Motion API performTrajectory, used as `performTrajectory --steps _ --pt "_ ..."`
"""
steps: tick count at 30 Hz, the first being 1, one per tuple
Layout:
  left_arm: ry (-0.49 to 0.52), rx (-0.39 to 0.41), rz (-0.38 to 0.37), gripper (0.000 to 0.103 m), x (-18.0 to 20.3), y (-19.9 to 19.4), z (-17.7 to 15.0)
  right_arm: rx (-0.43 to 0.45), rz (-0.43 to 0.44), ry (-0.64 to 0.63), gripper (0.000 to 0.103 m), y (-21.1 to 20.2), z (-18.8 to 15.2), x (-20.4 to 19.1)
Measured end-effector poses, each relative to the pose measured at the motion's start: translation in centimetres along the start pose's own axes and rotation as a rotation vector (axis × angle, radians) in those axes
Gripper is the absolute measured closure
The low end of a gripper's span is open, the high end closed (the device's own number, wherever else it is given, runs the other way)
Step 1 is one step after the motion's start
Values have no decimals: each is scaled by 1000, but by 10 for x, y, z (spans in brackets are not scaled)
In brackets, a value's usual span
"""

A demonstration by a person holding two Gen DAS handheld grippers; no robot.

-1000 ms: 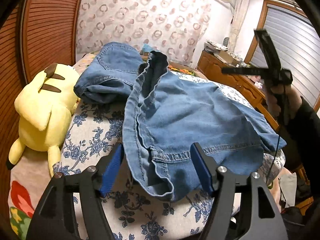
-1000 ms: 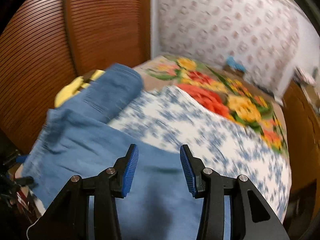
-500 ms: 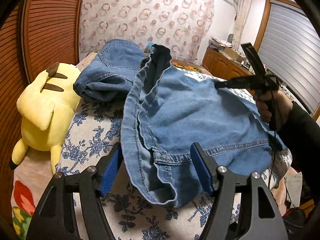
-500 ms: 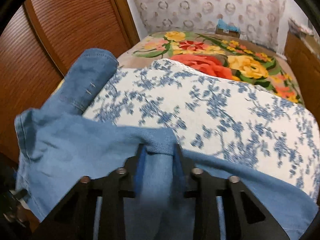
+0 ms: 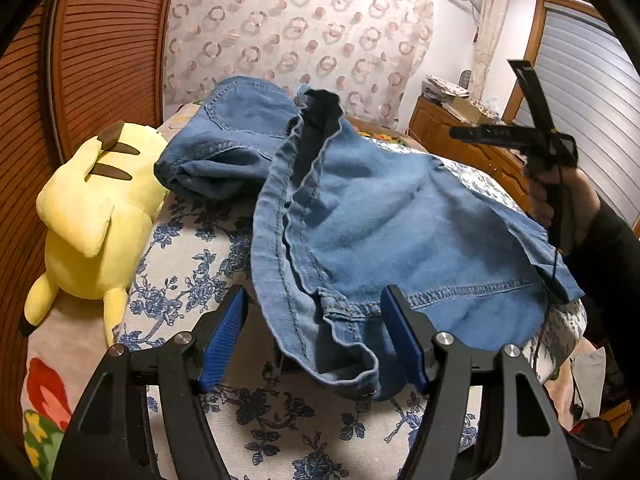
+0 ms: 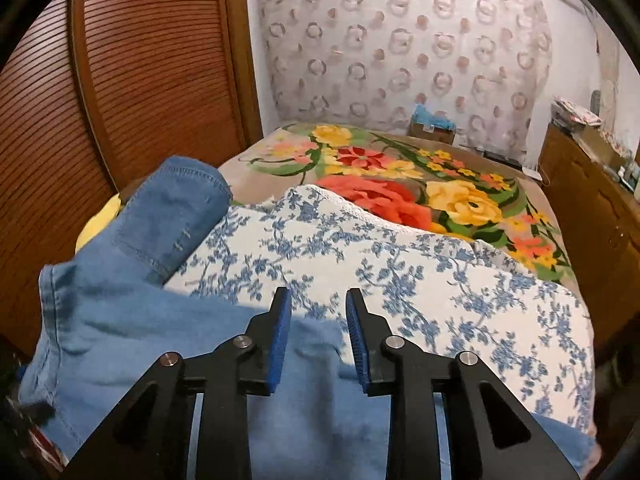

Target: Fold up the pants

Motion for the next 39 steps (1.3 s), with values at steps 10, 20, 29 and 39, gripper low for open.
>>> performTrajectory --steps 10,20,29,39 --pt "22 88 17 33 5 -11 16 -55 83 -21 67 -70 -42 -13" --pt "74 34 23 58 16 4 3 -123 50 -33 61 -87 -99 -12" --pt "79 -13 39 71 9 12 -12 -101 15 7 45 -86 -110 -6" --pt "90 0 49 96 16 5 -13 -100 8 13 41 -81 -117 -13"
Point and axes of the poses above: each gripper's, at about its wrist camera, not at the fingertips, and y roughly the way its jaws point, x to its right, z to its top, the point moved 1 cm from there along y, roughly the way its jaws point, and after that the axes turned 15 degrees about x, right-handed, at the moved point
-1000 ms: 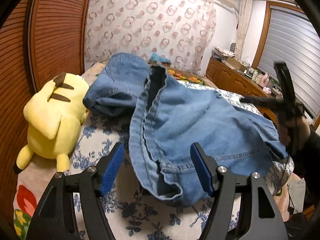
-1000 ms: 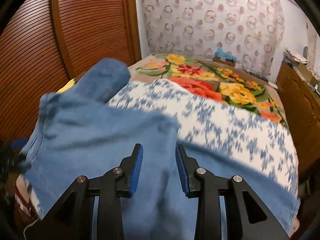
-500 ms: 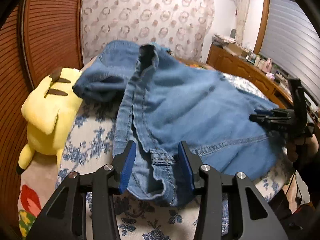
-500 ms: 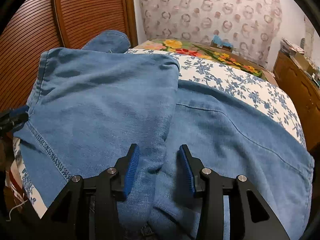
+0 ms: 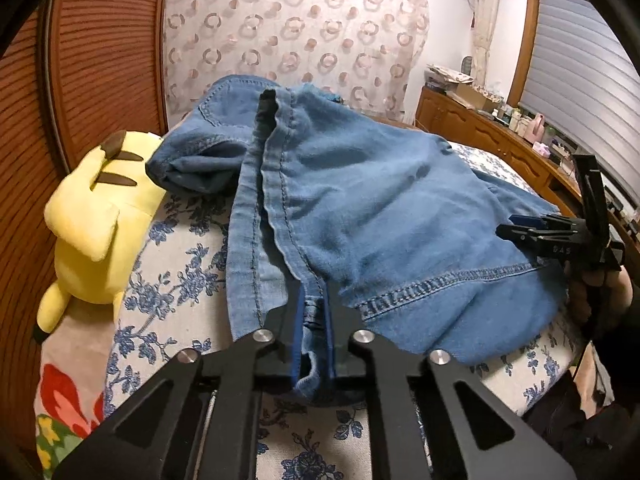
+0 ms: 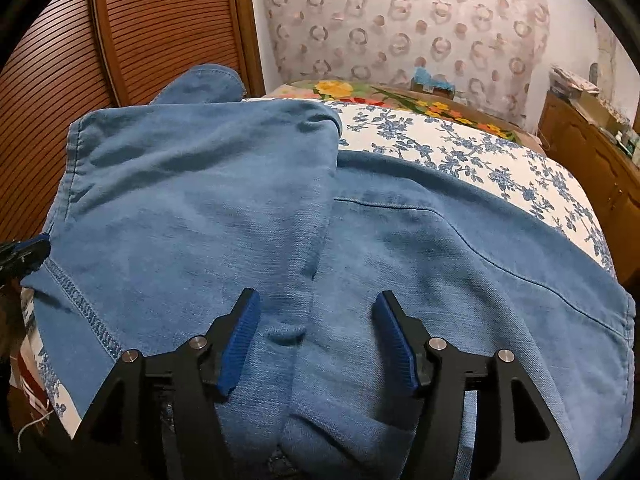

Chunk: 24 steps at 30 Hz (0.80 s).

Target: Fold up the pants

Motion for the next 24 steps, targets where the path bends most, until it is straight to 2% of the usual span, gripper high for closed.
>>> performTrajectory --steps 7,12,15,19,24 --pt "-8 60 24 97 -3 -15 12 5 -8 -11 40 -1 0 4" --pt "-4 71 47 97 -8 -20 19 21 -41 -31 40 -12 1 0" --pt "-23 76 58 97 -15 -21 20 74 23 28 40 -44 11 3" --pt "-36 79 55 97 -18 -22 21 120 -41 -43 40 -84 16 6" --pt "-30 78 55 97 -16 -22 21 142 -101 -29 40 -121 4 24"
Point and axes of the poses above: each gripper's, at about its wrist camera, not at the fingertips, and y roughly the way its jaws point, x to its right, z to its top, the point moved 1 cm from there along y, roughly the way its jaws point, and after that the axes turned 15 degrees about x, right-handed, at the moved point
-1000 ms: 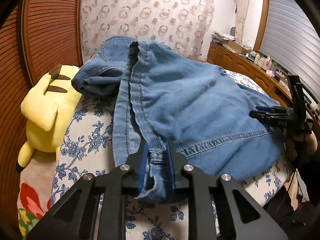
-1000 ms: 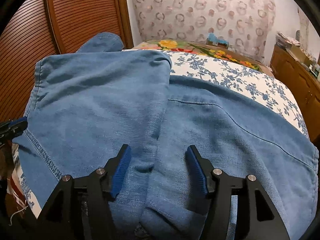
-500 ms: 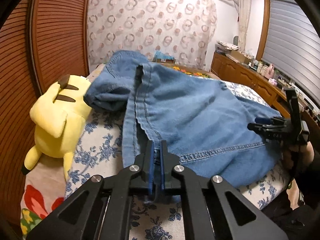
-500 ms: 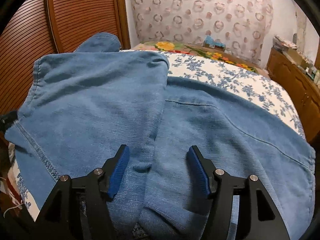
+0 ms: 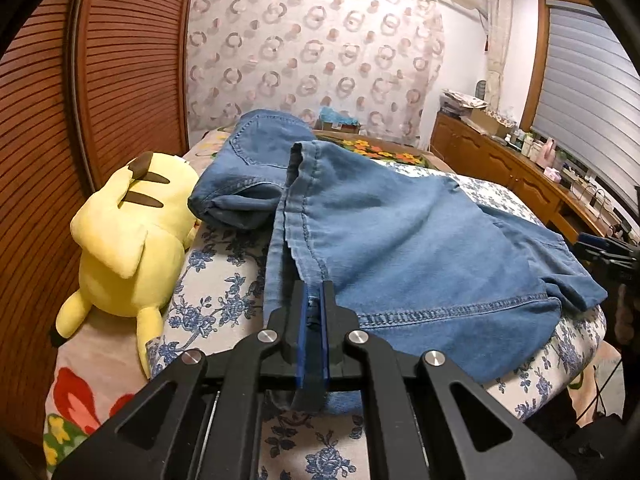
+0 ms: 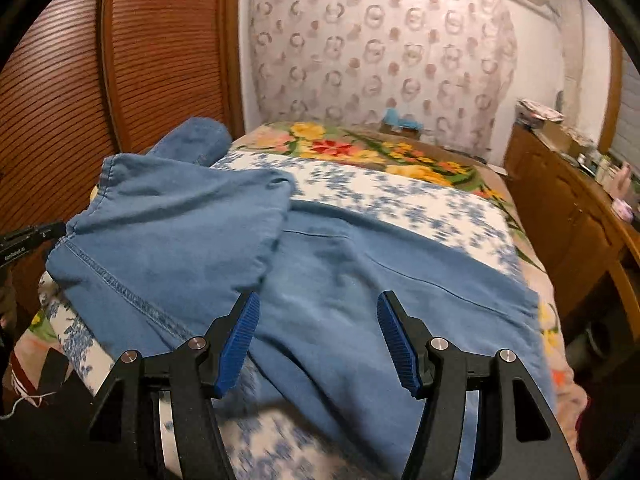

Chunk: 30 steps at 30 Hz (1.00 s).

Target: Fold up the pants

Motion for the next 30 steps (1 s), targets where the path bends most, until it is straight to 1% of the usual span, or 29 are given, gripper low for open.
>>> performTrajectory --steps 3,5,6,7,8,9,10,11,13,14,15,21,23,30 --pt "25 7 29 97 3 -2 3 17 -24 32 40 -24 -8 13" --pt "32 4 19 96 5 -4 5 23 -44 51 40 -38 -15 22" --pt "36 2 14 93 7 -4 6 25 -58 57 40 -45 -19 28" --pt "43 3 8 84 9 -5 6 26 -71 60 40 -51 -22 32" --pt "49 8 1 79 12 -6 7 28 -90 65 40 -56 -23 36" --pt "53 12 -10 69 16 -6 8 30 -110 74 40 -62 -26 41" --pt "56 14 -23 55 19 -6 8 30 -127 85 40 -66 -28 44" --pt "57 14 -31 50 22 -5 8 30 -137 94 40 -73 -31 49" --pt "58 2 -60 32 29 -1 7 25 -168 111 40 -84 -35 56" --pt "57 -4 -76 27 34 1 6 23 -183 117 40 -89 -38 60" --pt "58 -13 -96 26 39 4 5 21 -195 124 40 -93 -41 64" --pt "88 -56 -170 26 75 19 0 3 -246 172 40 -102 -50 83" --pt "95 -66 -193 26 87 23 -1 -4 -250 185 40 -99 -51 91" --pt "157 -94 -258 26 127 33 -9 -39 -263 196 40 -89 -60 99"
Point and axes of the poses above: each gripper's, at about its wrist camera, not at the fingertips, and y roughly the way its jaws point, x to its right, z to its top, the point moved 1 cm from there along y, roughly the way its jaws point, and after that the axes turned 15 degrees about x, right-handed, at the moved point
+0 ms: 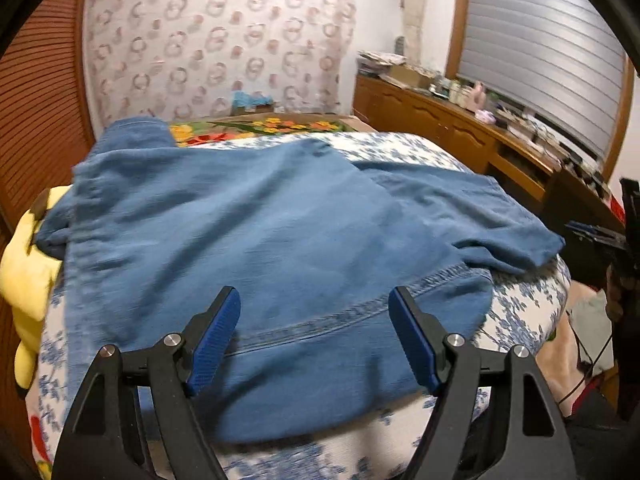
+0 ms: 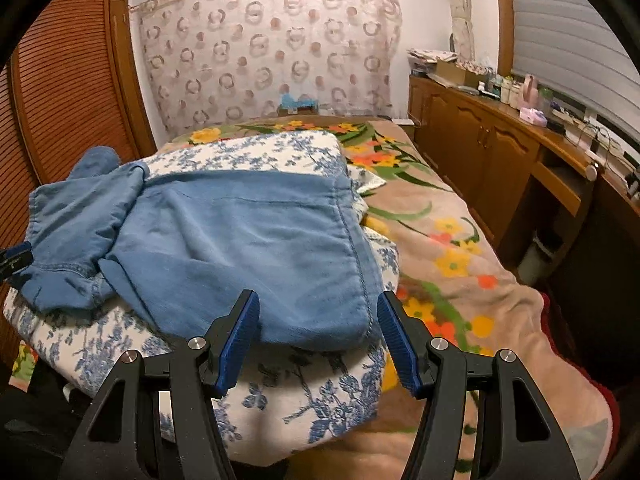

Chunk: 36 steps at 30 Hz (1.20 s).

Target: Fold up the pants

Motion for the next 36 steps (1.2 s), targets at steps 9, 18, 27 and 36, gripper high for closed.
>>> performTrajectory --steps 9,18,27,36 --pt "20 -63 -49 26 23 19 -16 -40 -5 15 40 11 1 11" --pt "19 -61 -37 26 26 23 -22 -77 1 45 40 26 1 10" --pt "25 -58 -32 26 26 22 -23 -48 -9 69 73 23 7 19" --pt "8 -56 -39 26 28 21 -21 20 38 33 91 3 17 7"
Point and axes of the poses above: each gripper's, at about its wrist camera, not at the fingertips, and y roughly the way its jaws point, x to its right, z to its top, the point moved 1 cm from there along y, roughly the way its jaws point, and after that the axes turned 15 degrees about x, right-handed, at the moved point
